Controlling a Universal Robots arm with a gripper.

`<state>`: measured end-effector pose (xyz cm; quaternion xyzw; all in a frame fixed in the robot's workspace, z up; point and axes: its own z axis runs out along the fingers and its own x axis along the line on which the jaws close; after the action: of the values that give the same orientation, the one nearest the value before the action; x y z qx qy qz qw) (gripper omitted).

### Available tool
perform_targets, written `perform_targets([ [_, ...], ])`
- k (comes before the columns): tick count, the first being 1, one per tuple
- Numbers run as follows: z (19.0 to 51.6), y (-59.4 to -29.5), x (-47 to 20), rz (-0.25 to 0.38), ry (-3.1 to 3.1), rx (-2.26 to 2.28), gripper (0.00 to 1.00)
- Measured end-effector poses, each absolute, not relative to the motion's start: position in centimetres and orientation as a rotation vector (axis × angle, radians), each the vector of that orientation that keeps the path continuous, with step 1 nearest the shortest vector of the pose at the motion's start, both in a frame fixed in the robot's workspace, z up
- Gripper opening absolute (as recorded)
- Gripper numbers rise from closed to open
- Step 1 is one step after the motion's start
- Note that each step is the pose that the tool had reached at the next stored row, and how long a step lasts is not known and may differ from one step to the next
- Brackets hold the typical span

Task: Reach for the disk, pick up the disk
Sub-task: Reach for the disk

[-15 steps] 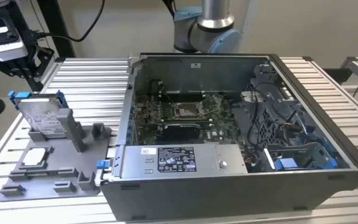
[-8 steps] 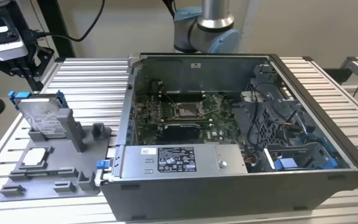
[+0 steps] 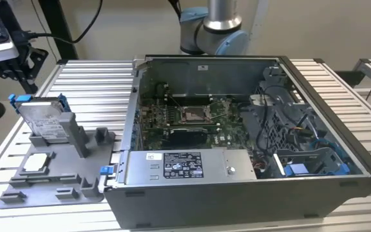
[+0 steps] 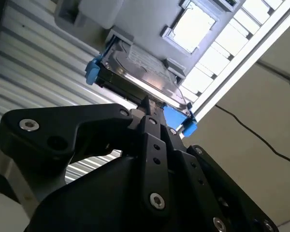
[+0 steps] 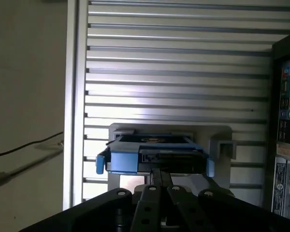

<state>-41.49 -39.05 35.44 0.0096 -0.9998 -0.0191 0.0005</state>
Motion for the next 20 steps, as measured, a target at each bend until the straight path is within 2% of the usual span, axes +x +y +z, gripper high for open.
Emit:
perform_targets([
  [20, 35.4, -39.0, -44.2, -0.060, -3.140, 0.030, 0.00],
])
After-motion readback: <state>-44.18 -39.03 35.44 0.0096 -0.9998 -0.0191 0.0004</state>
